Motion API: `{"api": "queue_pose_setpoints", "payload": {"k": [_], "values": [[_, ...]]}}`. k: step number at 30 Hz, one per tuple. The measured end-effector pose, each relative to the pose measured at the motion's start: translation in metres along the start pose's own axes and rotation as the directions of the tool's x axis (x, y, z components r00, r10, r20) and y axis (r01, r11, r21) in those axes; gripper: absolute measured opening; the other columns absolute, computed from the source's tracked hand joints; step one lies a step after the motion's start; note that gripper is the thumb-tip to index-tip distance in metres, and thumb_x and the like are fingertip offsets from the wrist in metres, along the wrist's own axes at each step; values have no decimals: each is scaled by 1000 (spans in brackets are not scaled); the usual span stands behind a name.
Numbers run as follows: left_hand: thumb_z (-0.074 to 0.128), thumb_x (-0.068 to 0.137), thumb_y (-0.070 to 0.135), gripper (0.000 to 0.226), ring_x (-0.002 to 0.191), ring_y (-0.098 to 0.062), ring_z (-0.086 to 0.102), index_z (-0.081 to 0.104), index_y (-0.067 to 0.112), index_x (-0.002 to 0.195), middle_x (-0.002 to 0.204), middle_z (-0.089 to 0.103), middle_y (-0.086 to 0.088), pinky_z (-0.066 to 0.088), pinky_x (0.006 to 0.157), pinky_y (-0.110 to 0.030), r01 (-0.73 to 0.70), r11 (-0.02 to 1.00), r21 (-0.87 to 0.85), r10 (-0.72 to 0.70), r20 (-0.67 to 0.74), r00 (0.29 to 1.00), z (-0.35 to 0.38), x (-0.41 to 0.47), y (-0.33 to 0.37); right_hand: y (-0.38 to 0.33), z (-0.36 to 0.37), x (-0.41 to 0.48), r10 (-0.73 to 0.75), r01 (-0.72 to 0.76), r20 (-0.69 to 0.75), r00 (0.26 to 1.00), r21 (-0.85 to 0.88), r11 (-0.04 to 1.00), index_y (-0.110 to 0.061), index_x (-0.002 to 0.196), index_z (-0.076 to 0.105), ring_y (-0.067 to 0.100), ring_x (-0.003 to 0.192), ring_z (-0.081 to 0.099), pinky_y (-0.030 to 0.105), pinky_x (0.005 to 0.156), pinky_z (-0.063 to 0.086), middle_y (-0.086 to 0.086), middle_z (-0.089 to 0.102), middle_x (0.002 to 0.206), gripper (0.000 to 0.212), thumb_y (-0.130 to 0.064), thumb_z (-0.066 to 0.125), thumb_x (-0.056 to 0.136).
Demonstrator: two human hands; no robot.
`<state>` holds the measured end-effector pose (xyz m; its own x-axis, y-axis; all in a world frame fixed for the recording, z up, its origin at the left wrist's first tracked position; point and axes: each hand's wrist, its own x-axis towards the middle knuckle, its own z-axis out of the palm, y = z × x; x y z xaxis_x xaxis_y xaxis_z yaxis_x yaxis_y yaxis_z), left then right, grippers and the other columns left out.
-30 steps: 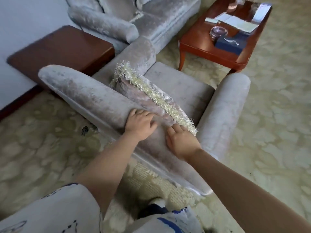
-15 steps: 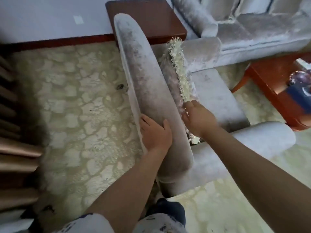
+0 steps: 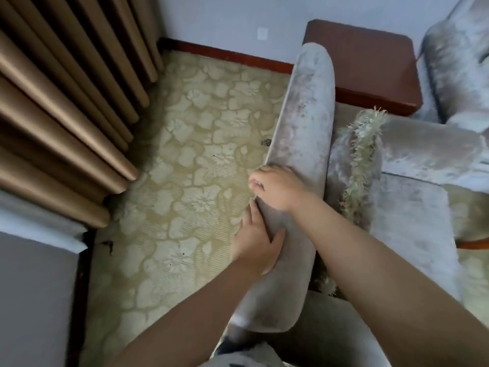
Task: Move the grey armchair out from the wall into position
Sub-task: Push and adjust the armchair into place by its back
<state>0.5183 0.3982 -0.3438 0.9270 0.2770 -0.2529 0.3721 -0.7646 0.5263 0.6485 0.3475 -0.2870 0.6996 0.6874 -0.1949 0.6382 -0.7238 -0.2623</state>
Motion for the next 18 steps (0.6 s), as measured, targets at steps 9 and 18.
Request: {"api": "queue_pose_setpoints", "payload": {"k": [9, 18], "values": [[17, 91, 62, 69, 112, -32, 52, 50, 9, 120, 122, 53, -13, 41, 86, -40, 559, 829, 9, -552, -153, 820, 16, -74, 4, -31, 33, -19, -190, 357, 412, 891, -378, 854, -20, 129, 55, 27, 134, 34, 56, 112, 4, 5, 46, 141, 55, -47, 21, 96], [27, 94, 44, 52, 91, -34, 60, 65, 9, 98, 99, 66, -13, 43, 73, -34, 739, 581, -342, -809, -340, 479, 22, -85, 15, -44, 55, -59, -502, 542, 205, 840, -294, 787, -15, 112, 63, 26, 115, 50, 43, 98, 27, 8, 61, 119, 46, -38, 28, 92]]}}
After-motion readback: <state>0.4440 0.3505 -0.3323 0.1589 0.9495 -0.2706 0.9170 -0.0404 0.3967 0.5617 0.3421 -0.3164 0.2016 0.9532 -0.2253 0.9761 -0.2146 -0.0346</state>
